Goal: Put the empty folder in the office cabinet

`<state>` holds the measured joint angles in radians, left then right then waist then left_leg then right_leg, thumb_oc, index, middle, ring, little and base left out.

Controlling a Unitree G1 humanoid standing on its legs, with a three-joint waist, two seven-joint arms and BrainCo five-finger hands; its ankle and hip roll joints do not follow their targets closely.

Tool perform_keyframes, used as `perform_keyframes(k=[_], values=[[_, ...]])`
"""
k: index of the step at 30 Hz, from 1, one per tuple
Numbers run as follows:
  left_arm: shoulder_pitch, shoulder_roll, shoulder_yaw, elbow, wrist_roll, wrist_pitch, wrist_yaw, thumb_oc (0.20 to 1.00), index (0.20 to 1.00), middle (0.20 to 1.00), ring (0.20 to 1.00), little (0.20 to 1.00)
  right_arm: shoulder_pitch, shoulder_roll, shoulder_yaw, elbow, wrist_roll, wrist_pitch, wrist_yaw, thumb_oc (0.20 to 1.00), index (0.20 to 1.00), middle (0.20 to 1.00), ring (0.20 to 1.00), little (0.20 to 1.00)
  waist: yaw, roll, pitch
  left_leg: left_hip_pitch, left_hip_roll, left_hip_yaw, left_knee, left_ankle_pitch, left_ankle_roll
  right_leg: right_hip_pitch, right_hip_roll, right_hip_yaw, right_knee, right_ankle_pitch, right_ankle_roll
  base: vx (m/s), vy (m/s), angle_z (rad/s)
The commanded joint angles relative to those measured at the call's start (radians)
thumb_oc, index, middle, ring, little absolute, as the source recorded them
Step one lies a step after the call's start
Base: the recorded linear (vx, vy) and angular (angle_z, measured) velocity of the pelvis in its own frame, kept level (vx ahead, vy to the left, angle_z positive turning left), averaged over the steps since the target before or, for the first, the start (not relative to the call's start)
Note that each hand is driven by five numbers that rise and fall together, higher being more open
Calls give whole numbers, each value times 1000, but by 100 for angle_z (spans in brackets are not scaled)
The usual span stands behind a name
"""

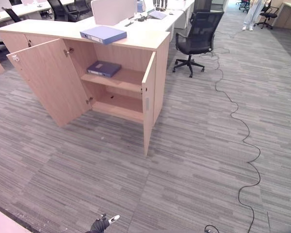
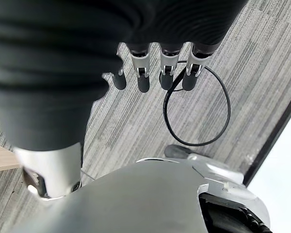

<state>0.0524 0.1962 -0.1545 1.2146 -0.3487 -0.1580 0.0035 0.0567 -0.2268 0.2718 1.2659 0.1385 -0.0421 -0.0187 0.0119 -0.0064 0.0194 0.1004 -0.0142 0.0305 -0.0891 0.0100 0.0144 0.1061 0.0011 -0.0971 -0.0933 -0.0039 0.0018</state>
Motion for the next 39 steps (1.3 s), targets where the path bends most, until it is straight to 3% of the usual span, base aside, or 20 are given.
perform_keyframes(k=[1, 39], values=[[-47, -19, 34, 40, -29, -14, -9, 1000, 1000, 1000, 1000, 1000, -39, 7, 28, 58, 27, -18, 7, 1000, 1000, 1000, 1000, 1000, 7, -29, -18, 24, -30, -39, 2, -109, 22, 1, -59, -18, 14, -12, 72, 0, 0, 0], [-68, -18, -15, 52, 65, -14, 16, 1000, 1000, 1000, 1000, 1000, -44, 7, 29, 60, 31, -18, 4, 1000, 1000, 1000, 1000, 1000, 14, -30, -18, 23, -31, -55, 2, -106, 20, 7, -62, -36, 10, -12, 72, 0, 0, 0]])
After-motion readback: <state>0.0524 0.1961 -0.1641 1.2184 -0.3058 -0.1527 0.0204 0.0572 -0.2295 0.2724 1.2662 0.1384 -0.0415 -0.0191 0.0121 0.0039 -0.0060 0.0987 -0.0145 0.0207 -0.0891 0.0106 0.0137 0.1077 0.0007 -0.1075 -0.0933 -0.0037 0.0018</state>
